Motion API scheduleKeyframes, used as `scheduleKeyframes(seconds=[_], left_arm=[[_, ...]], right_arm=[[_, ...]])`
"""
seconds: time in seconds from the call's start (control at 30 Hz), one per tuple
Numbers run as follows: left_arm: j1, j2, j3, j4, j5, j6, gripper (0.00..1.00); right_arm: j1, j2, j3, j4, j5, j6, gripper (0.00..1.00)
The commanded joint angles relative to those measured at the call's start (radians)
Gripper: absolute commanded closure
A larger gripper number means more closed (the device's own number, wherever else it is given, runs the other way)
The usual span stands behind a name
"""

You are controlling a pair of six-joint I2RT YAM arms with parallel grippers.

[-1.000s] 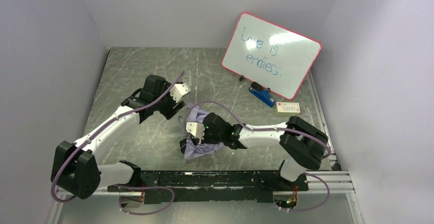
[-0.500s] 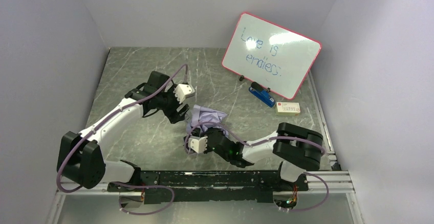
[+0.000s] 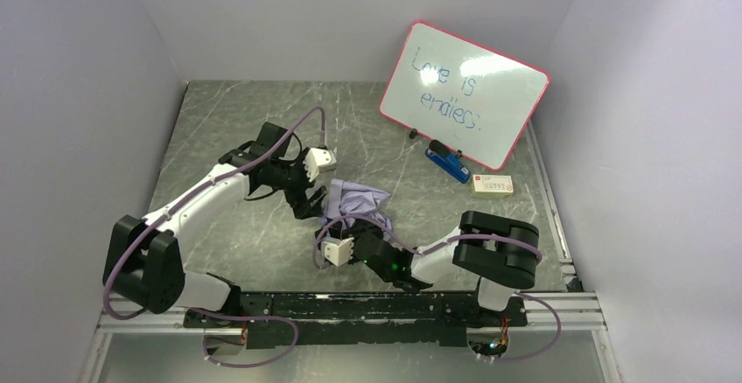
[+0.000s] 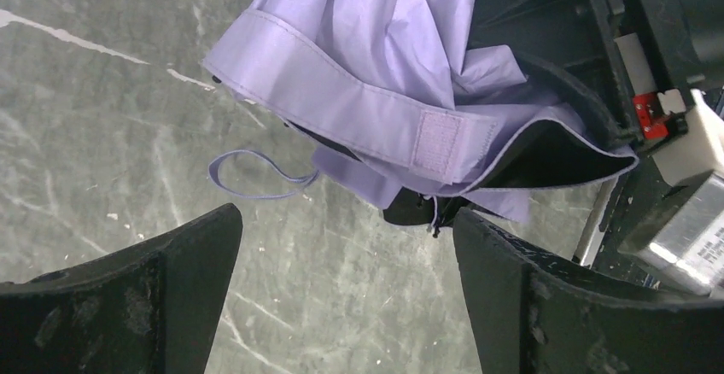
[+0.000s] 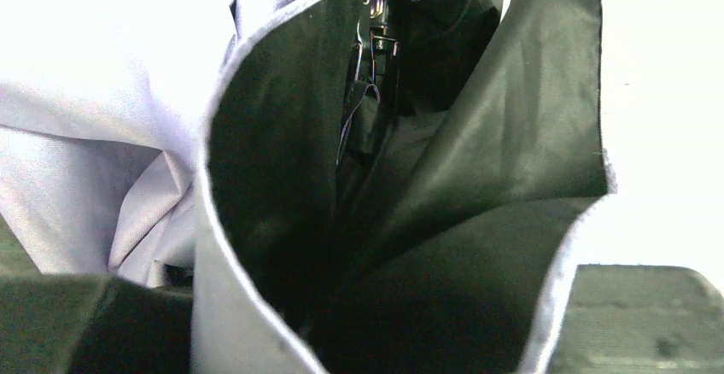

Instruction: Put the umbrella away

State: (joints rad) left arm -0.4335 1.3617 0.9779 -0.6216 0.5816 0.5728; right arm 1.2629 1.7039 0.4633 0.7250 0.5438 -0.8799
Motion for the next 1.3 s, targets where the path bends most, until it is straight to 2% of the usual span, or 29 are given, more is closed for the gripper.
scheduleKeyframes(seconds=[0.0, 0.13, 0.53, 1.03, 1.13, 1.27], left_arm=[[0.001, 0.06, 0.007, 0.07, 0.087, 0.008, 0.02], [0.0, 0.11, 0.012, 0.092, 0.118, 0.021, 0.02], [-0.061, 0.232, -0.022, 0.182, 0.068, 0.033, 0.02], [-0.133, 0.28, -0.018, 0.227, 0.019, 0.017, 0.02], [-0.122, 0.255, 0.005, 0.177, 0.012, 0.024, 0.02], [-0.079, 0.116, 0.012, 0.15, 0.005, 0.008, 0.02]], right_arm=[[0.005, 0.025, -0.019, -0.071, 0.011, 0.01, 0.78], [0.009, 0.022, -0.026, -0.068, 0.002, 0.02, 0.78], [0.011, 0.018, -0.022, -0.078, -0.016, 0.044, 0.78], [0.011, -0.007, -0.005, -0.09, -0.033, 0.117, 0.77], [0.01, -0.006, -0.006, -0.108, -0.027, 0.121, 0.77], [0.011, -0.003, -0.016, -0.11, -0.023, 0.122, 0.77]])
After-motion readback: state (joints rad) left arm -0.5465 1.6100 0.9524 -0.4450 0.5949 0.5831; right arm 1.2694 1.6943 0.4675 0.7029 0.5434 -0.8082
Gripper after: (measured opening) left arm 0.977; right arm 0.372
